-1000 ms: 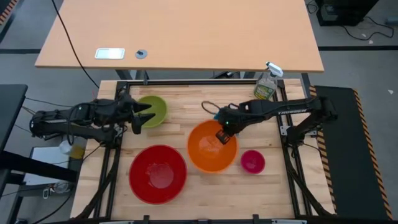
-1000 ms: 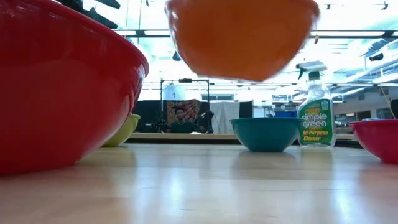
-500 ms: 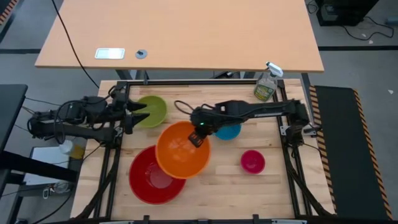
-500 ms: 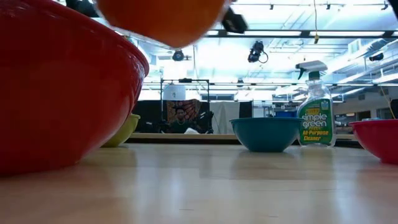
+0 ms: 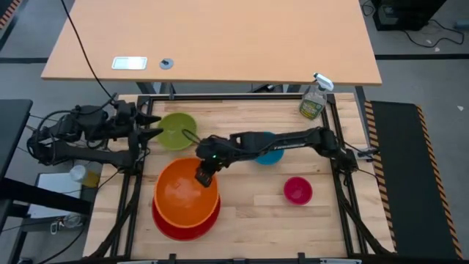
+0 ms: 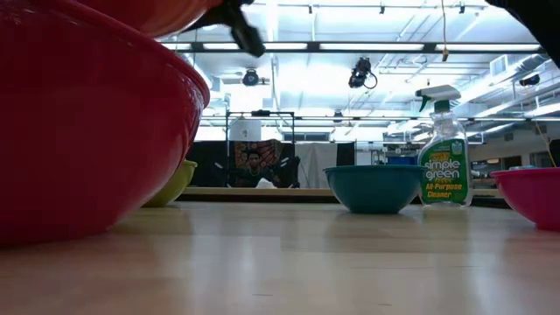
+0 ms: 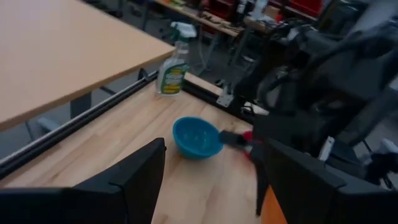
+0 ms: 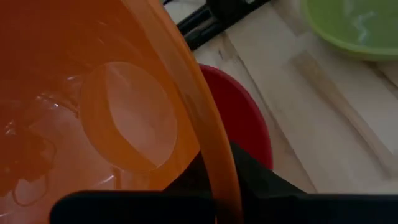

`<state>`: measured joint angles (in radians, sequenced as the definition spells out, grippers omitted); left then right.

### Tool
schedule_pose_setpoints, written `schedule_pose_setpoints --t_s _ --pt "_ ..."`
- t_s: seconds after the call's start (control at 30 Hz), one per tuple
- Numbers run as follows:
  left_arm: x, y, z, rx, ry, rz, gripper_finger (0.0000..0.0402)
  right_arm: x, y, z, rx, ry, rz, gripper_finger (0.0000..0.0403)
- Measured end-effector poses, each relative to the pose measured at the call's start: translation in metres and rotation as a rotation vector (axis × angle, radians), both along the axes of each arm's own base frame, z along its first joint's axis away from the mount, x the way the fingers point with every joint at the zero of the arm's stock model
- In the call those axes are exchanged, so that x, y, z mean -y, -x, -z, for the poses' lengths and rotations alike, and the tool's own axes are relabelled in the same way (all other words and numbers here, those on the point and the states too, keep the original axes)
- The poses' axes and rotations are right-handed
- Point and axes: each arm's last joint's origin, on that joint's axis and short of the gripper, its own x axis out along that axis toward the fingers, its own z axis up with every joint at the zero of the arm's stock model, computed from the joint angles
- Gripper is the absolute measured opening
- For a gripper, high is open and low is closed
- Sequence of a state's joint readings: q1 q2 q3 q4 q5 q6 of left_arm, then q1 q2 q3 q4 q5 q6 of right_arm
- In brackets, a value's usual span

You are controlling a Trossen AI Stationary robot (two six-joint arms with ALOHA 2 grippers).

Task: Nest bowls inside each other
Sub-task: Stack the orange bowl on top of the red bowl

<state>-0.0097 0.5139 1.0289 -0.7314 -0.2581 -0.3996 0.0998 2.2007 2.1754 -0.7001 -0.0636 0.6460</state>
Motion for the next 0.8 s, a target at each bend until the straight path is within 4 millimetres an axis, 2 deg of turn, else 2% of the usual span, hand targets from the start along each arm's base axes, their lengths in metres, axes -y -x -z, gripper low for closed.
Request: schedule_pose_setpoints --t_s 0.23,0.4,0.63,0.8 --pt "0.001 0.002 0.004 -0.041 -0.005 0.039 0.0272 -0.013 -0.023 0.051 -0.029 0.103 -0.096 0.0022" --pt "0.001 0.003 0.007 -0.076 0.014 0.038 0.0272 -0.014 -0.034 0.087 -0.092 0.104 -0.099 0.0022" --pt "0.002 0.003 0.008 -0.082 0.021 0.051 0.0272 -0.01 -0.035 0.085 -0.077 0.117 -0.063 0.0041" --pt "0.002 0.003 0.008 -0.083 0.021 0.051 0.0272 -0.005 -0.037 0.083 -0.052 0.082 -0.104 0.0104"
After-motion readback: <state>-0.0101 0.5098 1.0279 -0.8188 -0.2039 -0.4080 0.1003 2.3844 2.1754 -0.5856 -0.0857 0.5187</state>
